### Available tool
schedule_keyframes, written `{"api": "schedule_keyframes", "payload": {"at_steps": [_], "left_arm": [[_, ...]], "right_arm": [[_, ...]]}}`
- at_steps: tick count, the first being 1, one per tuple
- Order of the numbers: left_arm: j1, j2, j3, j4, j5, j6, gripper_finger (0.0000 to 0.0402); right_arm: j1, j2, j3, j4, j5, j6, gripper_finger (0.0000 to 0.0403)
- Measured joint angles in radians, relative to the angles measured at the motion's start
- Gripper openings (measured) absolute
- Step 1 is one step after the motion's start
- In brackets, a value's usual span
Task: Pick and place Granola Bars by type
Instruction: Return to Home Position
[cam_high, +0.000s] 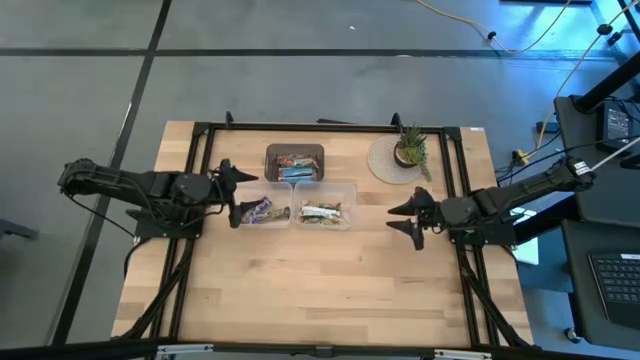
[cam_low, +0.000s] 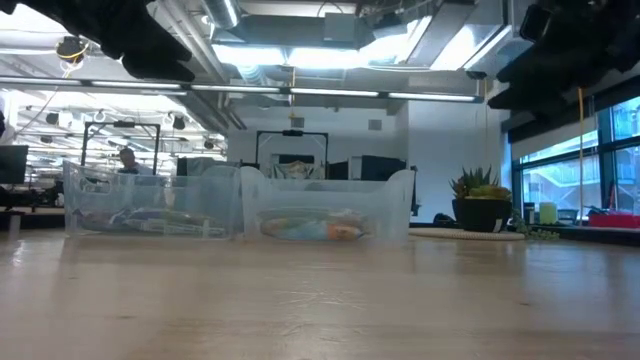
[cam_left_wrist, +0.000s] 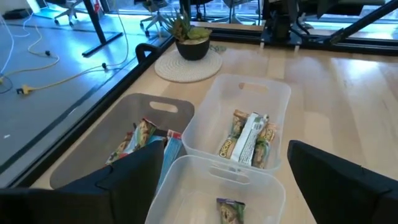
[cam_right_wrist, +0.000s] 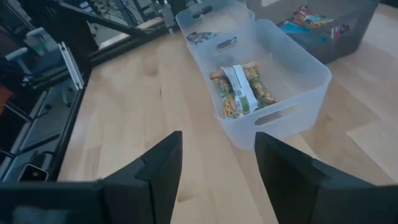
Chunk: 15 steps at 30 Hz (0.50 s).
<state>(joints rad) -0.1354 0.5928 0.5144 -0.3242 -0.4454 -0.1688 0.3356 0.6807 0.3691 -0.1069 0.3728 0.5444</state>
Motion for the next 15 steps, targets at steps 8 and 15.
{"api": "schedule_keyframes", "payload": {"at_steps": [8, 15], "left_arm": [[0.000, 0.043, 0.000, 0.007, 0.009, -0.010, 0.0370], [0.000, 0.039, 0.000, 0.007, -0.157, 0.012, 0.0383]], "right_arm": [[0.000, -0.031, 0.000, 0.002, 0.030, -0.012, 0.0204], [-0.013, -0.045, 0.000, -0.002, 0.054, -0.030, 0.0204]]}}
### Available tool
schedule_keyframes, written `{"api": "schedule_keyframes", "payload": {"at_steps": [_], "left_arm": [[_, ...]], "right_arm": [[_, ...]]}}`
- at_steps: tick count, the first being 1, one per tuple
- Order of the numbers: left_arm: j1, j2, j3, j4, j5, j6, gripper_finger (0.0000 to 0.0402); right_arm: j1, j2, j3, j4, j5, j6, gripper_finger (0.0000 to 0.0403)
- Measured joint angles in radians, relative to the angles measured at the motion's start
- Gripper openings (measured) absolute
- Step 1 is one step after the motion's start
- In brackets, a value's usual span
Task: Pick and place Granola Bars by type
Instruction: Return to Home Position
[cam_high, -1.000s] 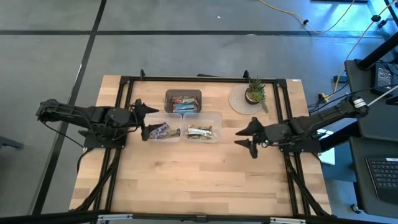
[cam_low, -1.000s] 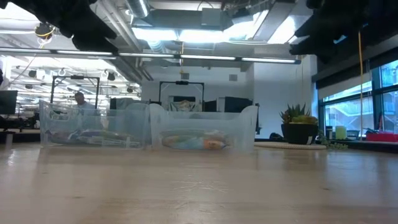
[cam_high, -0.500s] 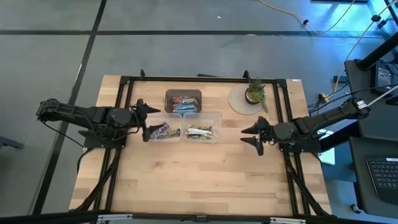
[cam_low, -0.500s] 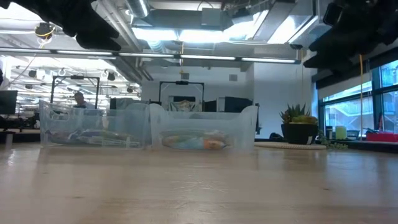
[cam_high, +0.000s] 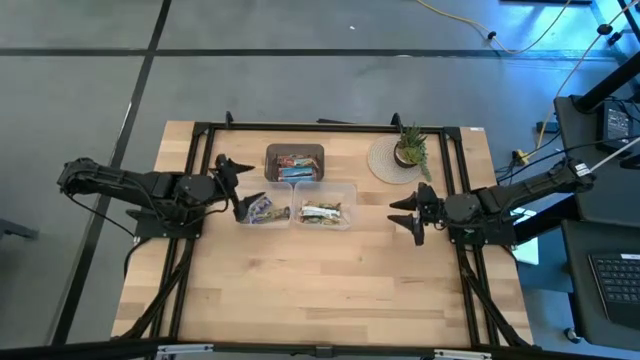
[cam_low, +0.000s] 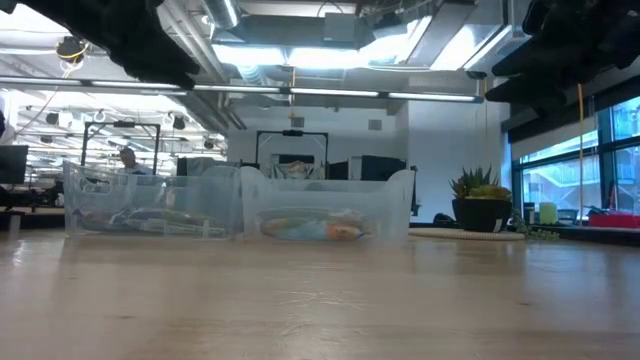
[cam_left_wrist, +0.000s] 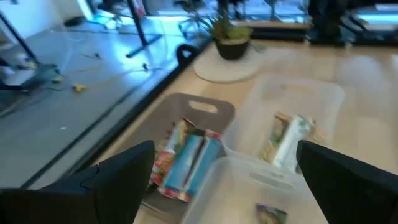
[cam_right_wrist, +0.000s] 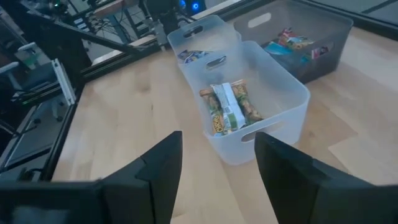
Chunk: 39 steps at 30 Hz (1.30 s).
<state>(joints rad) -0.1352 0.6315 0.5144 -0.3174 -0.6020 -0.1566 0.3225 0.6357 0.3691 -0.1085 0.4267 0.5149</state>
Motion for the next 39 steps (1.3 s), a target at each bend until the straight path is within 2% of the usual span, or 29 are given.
{"api": "schedule_keyframes", "payload": {"at_steps": [2, 8, 17, 21, 32, 39], "left_arm": [[0.000, -0.008, 0.000, 0.002, -0.014, -0.006, 0.0382], [0.000, 0.003, 0.000, 0.000, 0.064, 0.056, 0.0382], [0.000, 0.047, 0.000, -0.008, 0.077, -0.002, 0.0373], [0.000, 0.046, 0.001, -0.016, 0.081, -0.004, 0.0341], [0.000, -0.064, 0.001, -0.145, 0.050, 0.015, 0.0205], [0.000, -0.226, 0.001, -0.207, -0.002, 0.023, 0.0171]], "right_arm": [[-0.009, 0.000, 0.000, -0.002, 0.000, 0.001, 0.0204], [-0.030, 0.000, 0.000, -0.001, 0.000, 0.002, 0.0204], [-0.053, 0.000, 0.000, -0.001, 0.000, 0.003, 0.0204], [-0.053, 0.000, 0.000, -0.002, 0.000, 0.002, 0.0204], [-0.053, -0.043, 0.000, -0.047, 0.000, -0.023, 0.0204], [-0.052, -0.117, -0.002, -0.091, 0.031, -0.025, 0.0204]]}}
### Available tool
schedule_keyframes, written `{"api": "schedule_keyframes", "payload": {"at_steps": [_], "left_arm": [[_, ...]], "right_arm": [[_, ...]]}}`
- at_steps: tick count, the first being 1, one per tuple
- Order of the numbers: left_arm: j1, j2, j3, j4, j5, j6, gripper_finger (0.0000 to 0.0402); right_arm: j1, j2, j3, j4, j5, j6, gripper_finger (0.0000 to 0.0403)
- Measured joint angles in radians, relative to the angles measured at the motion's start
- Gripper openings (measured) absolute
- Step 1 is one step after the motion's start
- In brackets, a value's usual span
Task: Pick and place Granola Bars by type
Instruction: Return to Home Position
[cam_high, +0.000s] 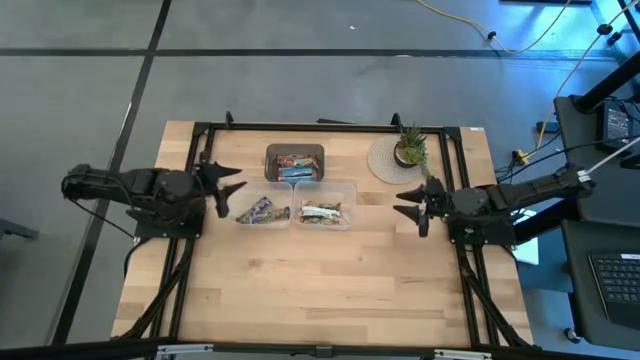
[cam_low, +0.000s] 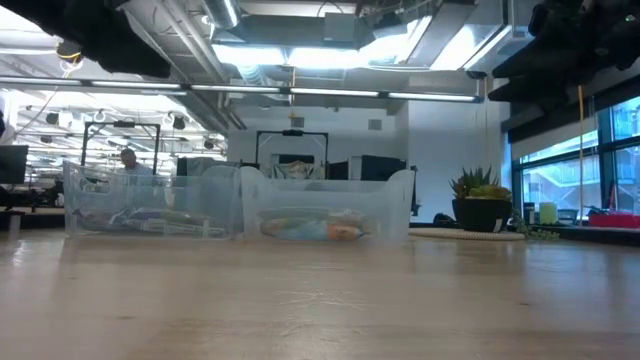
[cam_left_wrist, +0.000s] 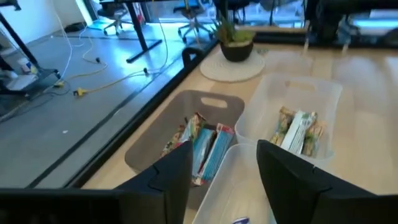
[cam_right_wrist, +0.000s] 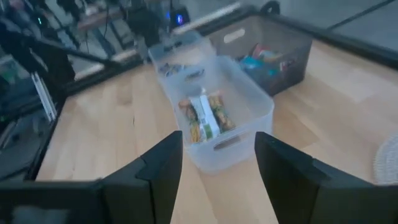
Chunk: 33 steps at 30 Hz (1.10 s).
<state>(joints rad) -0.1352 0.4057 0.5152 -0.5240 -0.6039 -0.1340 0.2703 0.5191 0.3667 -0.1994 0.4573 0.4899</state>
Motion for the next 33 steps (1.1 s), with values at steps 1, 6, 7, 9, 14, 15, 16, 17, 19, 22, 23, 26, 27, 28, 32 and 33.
{"api": "schedule_keyframes", "payload": {"at_steps": [1, 6, 7, 9, 14, 15, 16, 17, 19, 22, 23, 26, 27, 28, 32, 33], "left_arm": [[0.000, -0.019, 0.000, -0.008, 0.001, -0.008, 0.0170], [0.000, -0.078, 0.000, 0.005, 0.063, -0.076, 0.0171], [0.000, -0.090, 0.000, 0.004, 0.057, -0.081, 0.0172], [0.000, -0.132, 0.000, -0.005, 0.033, -0.105, 0.0173], [0.000, -0.277, -0.020, 0.012, 0.022, -0.110, 0.0170], [0.000, -0.312, -0.041, 0.027, 0.023, -0.107, 0.0169], [0.000, -0.351, -0.065, 0.047, 0.023, -0.105, 0.0169], [0.000, -0.390, -0.094, 0.061, 0.026, -0.104, 0.0169], [0.000, -0.404, -0.142, 0.088, 0.017, -0.111, 0.0171], [0.000, -0.395, -0.150, 0.070, 0.028, -0.114, 0.0173], [0.000, -0.385, -0.150, 0.090, 0.021, -0.115, 0.0173], [0.000, -0.404, -0.174, 0.087, 0.041, -0.123, 0.0171], [0.000, -0.405, -0.180, 0.127, 0.041, -0.123, 0.0171], [0.000, -0.405, -0.193, 0.147, 0.040, -0.118, 0.0171], [0.000, -0.405, -0.261, 0.176, 0.041, -0.130, 0.0173], [0.000, -0.405, -0.274, 0.187, 0.033, -0.140, 0.0174]], "right_arm": [[0.000, -0.021, -0.011, 0.012, 0.014, -0.002, 0.0204], [0.000, -0.142, -0.154, 0.165, 0.048, -0.037, 0.0204], [0.000, -0.164, -0.184, 0.202, 0.045, -0.049, 0.0204], [0.000, -0.206, -0.232, 0.258, 0.035, -0.059, 0.0204], [0.000, -0.294, -0.291, 0.278, 0.030, -0.080, 0.0204], [0.000, -0.307, -0.293, 0.280, 0.030, -0.091, 0.0204], [0.000, -0.318, -0.293, 0.280, 0.030, -0.104, 0.0204], [0.000, -0.327, -0.294, 0.279, 0.030, -0.118, 0.0204], [0.000, -0.345, -0.294, 0.279, 0.030, -0.137, 0.0204], [0.000, -0.366, -0.294, 0.273, 0.030, -0.159, 0.0204], [0.000, -0.375, -0.294, 0.259, 0.030, -0.165, 0.0204], [0.000, -0.393, -0.295, 0.235, 0.038, -0.177, 0.0204], [0.000, -0.399, -0.295, 0.227, 0.039, -0.177, 0.0204], [0.000, -0.406, -0.295, 0.225, 0.039, -0.183, 0.0204], [0.000, -0.426, -0.295, 0.212, 0.044, -0.190, 0.0204], [0.000, -0.431, -0.295, 0.209, 0.045, -0.194, 0.0204]]}}
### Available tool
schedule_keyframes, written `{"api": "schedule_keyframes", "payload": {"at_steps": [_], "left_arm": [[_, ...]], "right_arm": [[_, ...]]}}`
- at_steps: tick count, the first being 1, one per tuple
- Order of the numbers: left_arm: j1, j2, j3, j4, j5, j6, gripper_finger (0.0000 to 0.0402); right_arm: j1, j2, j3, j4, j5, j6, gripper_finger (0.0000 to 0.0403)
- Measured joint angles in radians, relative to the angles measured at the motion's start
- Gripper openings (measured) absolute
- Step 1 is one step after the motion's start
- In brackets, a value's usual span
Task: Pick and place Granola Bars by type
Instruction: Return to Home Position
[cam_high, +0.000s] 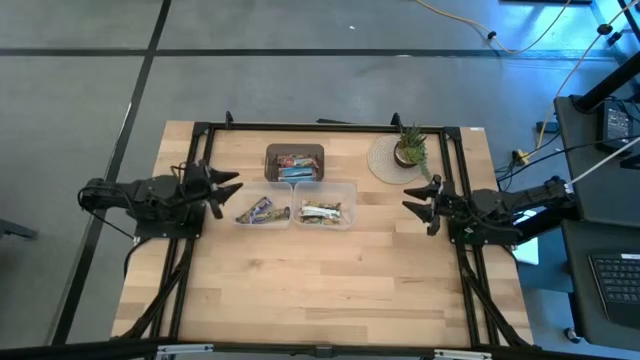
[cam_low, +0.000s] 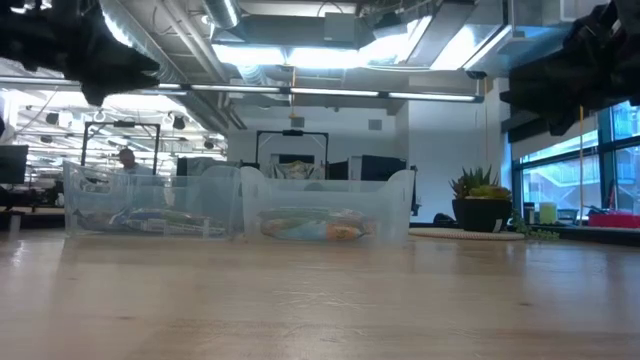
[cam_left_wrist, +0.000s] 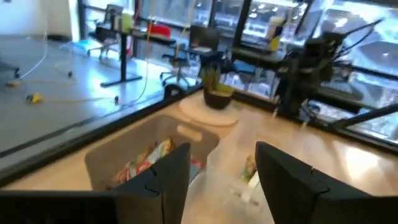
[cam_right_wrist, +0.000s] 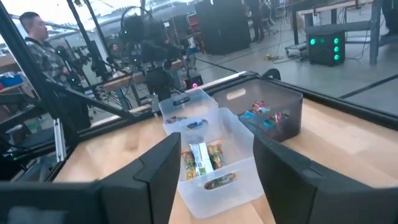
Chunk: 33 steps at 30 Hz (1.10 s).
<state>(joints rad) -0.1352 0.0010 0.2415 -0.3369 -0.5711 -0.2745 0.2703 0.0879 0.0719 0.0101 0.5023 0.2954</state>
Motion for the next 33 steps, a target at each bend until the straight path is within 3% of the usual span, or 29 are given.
{"api": "schedule_keyframes", "payload": {"at_steps": [14, 33], "left_arm": [[0.000, 0.000, -0.163, 0.162, -0.014, -0.034, 0.0171], [0.000, 0.003, -0.163, 0.163, -0.065, 0.042, 0.0174]], "right_arm": [[0.000, -0.037, -0.065, 0.092, -0.021, -0.038, 0.0204], [0.000, -0.035, -0.065, 0.074, 0.037, -0.043, 0.0204]]}}
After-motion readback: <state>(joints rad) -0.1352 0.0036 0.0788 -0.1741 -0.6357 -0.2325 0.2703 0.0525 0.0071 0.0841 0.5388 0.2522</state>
